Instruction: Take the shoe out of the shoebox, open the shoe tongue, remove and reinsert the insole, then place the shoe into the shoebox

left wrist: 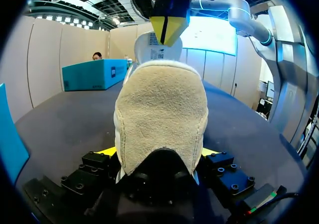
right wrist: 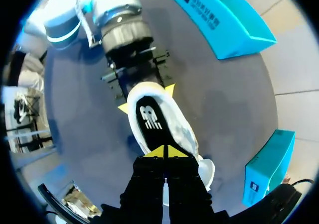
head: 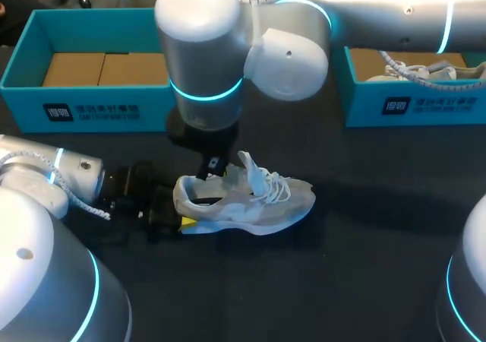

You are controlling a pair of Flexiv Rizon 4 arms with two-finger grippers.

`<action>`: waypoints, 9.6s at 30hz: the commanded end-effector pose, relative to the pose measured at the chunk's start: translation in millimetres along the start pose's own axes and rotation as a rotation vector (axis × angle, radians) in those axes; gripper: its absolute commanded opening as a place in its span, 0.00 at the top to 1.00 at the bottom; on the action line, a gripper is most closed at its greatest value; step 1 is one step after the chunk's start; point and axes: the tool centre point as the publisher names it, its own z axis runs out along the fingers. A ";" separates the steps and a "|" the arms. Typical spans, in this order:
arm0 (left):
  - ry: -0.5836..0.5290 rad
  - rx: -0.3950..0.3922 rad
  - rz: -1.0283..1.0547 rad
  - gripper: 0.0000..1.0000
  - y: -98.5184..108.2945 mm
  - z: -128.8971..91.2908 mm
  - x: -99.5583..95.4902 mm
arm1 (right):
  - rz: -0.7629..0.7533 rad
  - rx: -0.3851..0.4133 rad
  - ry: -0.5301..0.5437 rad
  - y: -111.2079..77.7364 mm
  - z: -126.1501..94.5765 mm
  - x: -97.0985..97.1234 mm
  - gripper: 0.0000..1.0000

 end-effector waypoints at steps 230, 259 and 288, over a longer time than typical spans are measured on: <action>0.000 -0.003 0.000 1.00 3.8 1.3 -3.6 | -0.274 -0.461 0.739 40.8 14.0 -20.1 0.63; 0.000 -0.003 0.000 1.00 3.8 1.3 -3.6 | -0.298 -0.469 0.810 51.8 27.9 5.1 0.95; 0.000 -0.003 0.000 1.00 3.8 1.3 -3.6 | -0.213 -0.752 0.547 80.5 -41.3 -40.4 1.00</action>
